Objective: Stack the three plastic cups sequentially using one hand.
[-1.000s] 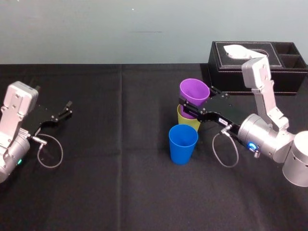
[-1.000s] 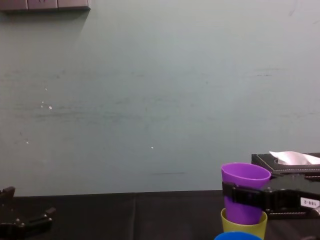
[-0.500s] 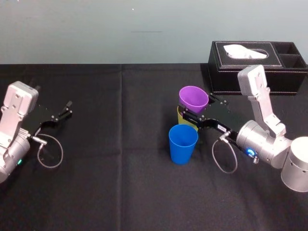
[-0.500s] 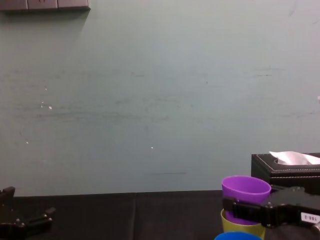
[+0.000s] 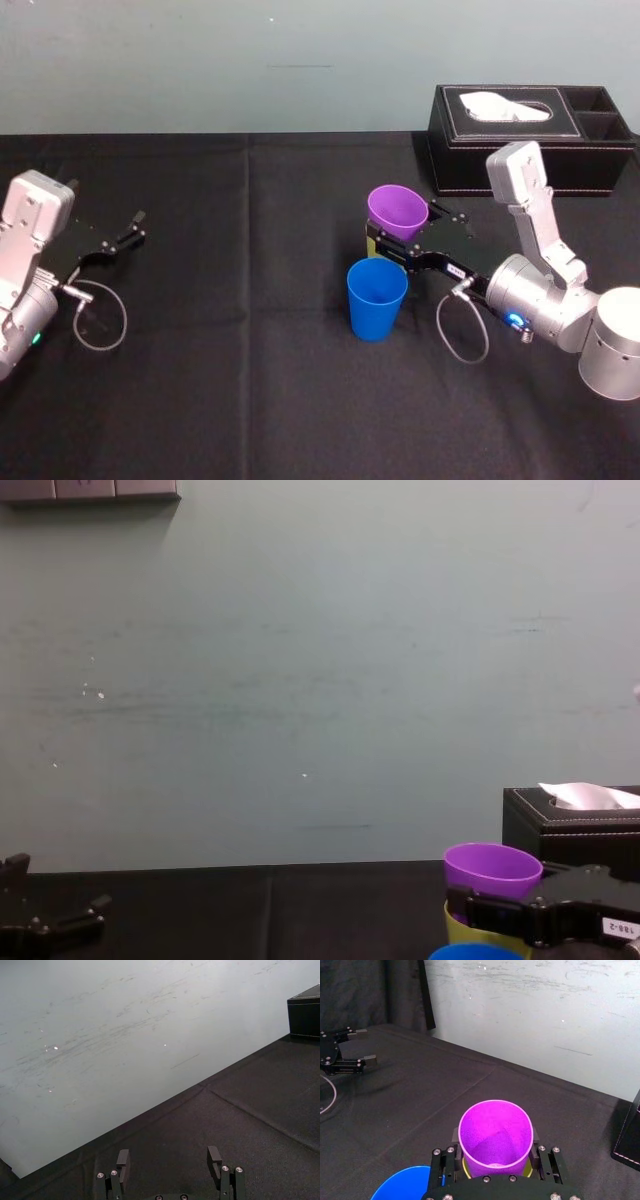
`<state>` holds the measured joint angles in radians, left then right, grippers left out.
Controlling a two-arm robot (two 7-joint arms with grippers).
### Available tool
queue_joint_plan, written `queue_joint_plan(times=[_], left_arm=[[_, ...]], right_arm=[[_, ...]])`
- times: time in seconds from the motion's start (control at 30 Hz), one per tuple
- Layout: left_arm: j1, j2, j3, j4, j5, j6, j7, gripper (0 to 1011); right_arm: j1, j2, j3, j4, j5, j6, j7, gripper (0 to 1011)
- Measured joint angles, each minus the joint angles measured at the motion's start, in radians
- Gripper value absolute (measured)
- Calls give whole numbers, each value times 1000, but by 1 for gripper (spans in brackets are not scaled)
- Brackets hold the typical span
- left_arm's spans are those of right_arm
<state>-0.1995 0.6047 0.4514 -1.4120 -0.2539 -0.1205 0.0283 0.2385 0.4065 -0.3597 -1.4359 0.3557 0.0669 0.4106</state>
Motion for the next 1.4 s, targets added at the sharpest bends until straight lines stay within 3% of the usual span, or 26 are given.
queue_joint_plan(times=[0.43, 0.73, 1.1, 1.4], left_arm=[[0, 0, 0, 0, 0, 0, 0, 1011], [0, 0, 0, 0, 0, 0, 0, 1012], [0, 0, 0, 0, 0, 0, 0, 1012], [0, 0, 0, 0, 0, 0, 0, 1011]], right_arm=[[0, 0, 1, -2, 1, 1, 0, 1002], [-7, 2, 7, -15, 4, 0, -1, 1003], [-91, 47, 55, -151, 24, 1, -17, 1003], [-224, 118, 117, -286, 69, 10, -18, 1003]])
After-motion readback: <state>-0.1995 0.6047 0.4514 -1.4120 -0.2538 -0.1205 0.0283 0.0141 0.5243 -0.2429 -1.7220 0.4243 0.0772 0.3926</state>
